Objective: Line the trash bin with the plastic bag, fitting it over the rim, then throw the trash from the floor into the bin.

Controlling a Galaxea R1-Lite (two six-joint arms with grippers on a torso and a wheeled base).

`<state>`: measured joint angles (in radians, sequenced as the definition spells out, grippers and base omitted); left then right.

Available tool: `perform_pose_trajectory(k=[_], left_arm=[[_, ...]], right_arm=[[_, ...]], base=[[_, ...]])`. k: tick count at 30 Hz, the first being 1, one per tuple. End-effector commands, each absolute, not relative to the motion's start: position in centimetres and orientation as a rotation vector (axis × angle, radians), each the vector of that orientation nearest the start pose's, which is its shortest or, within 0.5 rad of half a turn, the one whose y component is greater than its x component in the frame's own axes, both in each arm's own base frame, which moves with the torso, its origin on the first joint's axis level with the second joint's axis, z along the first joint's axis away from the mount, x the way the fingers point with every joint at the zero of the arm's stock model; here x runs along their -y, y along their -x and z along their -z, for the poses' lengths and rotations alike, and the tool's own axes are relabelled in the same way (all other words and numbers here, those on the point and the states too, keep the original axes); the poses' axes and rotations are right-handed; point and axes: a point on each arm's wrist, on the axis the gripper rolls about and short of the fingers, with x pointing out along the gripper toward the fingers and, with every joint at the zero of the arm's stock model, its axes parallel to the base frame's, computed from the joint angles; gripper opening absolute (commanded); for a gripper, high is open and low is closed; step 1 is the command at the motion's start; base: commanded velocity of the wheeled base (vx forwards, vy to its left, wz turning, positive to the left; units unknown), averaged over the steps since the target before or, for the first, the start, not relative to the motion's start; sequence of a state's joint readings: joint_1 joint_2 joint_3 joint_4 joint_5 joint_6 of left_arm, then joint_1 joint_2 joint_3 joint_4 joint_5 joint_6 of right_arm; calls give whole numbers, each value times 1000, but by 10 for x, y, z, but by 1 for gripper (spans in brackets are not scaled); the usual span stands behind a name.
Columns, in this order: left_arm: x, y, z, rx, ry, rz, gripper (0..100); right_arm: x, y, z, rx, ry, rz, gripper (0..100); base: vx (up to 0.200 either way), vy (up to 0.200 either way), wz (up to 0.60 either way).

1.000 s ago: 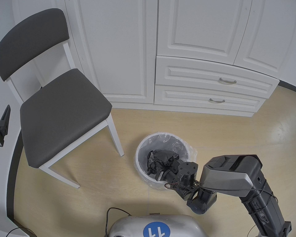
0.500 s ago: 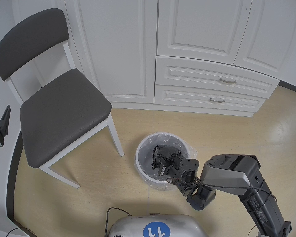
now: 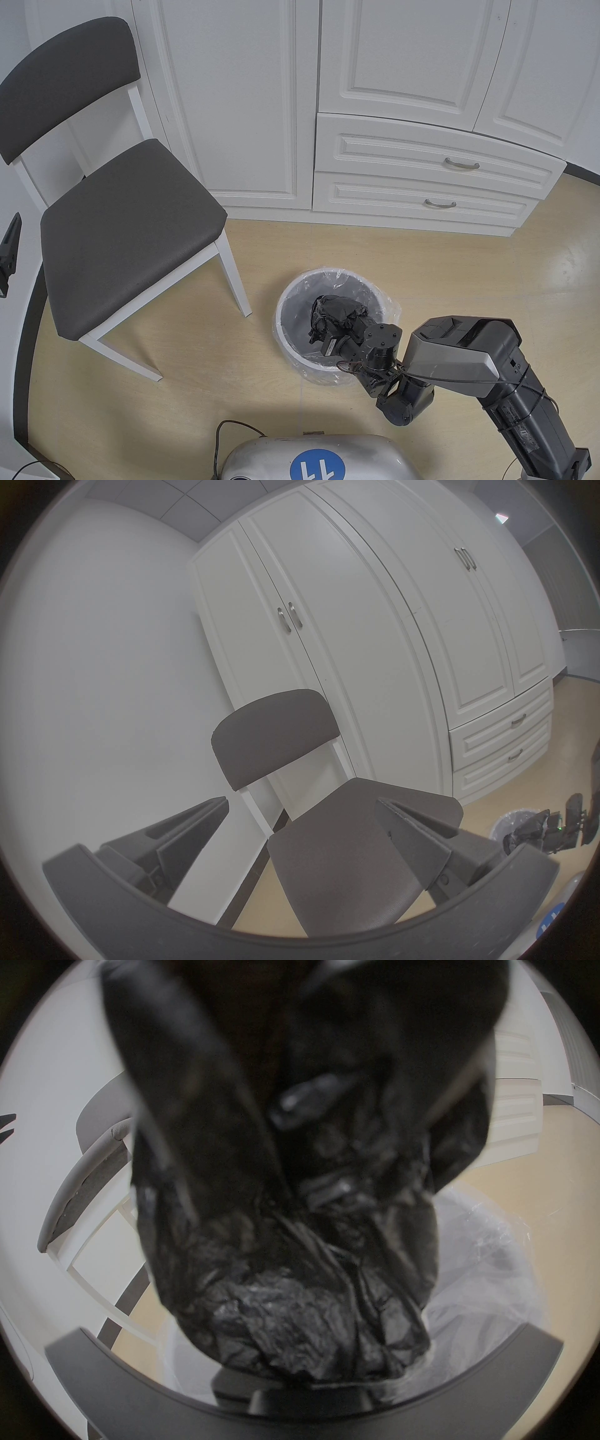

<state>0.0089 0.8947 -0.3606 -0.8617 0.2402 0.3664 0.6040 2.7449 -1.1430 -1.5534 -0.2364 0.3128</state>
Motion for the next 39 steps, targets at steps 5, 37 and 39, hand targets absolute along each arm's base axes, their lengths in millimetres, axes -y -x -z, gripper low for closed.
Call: perform_pose_trajectory(k=[5, 37, 39], left_arm=[[-6, -97, -243, 279, -323, -305, 100], [-6, -98, -236, 251, -336, -298, 100], [-6, -99, -235, 247, -338, -295, 100]], right_arm=[[-251, -372, 63, -83, -298, -363, 100], [-215, -357, -14, 10, -74, -286, 100], [-210, -358, -18, 16, -57, -275, 100]], base=[[0, 0, 0], [0, 0, 0], [0, 0, 0]])
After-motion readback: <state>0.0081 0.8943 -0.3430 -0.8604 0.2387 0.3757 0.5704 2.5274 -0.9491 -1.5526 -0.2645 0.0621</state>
